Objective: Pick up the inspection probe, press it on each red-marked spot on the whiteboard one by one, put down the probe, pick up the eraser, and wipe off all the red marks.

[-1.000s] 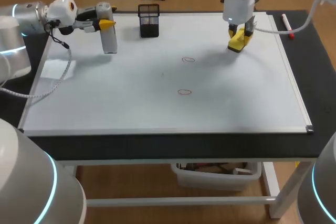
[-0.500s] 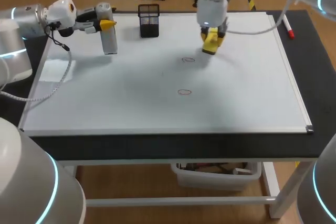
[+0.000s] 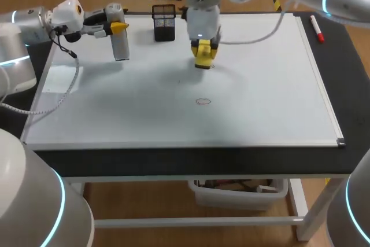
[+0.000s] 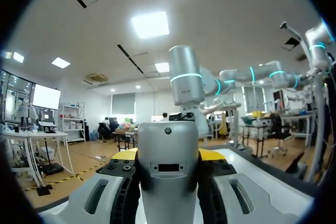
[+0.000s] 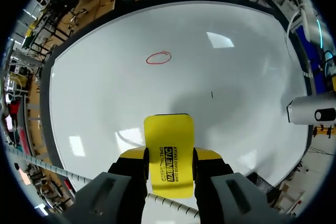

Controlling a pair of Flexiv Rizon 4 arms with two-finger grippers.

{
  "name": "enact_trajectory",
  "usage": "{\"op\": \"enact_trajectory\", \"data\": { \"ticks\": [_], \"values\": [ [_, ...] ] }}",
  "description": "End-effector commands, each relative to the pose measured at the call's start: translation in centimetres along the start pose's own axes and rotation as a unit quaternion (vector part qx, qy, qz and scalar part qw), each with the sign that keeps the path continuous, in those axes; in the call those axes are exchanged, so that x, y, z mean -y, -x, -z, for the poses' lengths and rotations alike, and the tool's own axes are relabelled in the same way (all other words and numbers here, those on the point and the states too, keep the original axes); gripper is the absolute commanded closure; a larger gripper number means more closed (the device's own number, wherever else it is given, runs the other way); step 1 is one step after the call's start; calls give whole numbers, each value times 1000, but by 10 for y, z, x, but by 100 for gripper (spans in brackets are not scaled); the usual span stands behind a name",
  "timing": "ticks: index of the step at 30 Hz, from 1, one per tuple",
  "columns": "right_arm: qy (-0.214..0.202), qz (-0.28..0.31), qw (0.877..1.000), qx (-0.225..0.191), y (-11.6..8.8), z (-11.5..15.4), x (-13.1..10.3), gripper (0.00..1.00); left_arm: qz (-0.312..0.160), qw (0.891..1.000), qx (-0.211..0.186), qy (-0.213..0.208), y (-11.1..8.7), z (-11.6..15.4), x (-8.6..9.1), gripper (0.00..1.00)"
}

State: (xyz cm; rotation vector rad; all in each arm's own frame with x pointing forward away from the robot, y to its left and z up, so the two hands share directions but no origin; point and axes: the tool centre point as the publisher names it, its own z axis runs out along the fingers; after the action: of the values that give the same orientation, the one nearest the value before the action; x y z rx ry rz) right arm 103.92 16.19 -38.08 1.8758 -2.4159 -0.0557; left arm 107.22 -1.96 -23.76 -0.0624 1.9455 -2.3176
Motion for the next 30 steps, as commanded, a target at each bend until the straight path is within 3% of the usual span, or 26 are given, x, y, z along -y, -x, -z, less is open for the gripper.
{"op": "enact_trajectory", "data": {
  "ticks": [1, 30],
  "values": [
    [3, 9, 1000, -13, 14, -8, -3, 100, -1, 1000, 6, 2, -4, -1, 3, 100],
    [14, 29, 999, -40, 23, -40, 0, 100, -1, 1000, 6, 2, -4, -1, 3, 100]
  ]
}}
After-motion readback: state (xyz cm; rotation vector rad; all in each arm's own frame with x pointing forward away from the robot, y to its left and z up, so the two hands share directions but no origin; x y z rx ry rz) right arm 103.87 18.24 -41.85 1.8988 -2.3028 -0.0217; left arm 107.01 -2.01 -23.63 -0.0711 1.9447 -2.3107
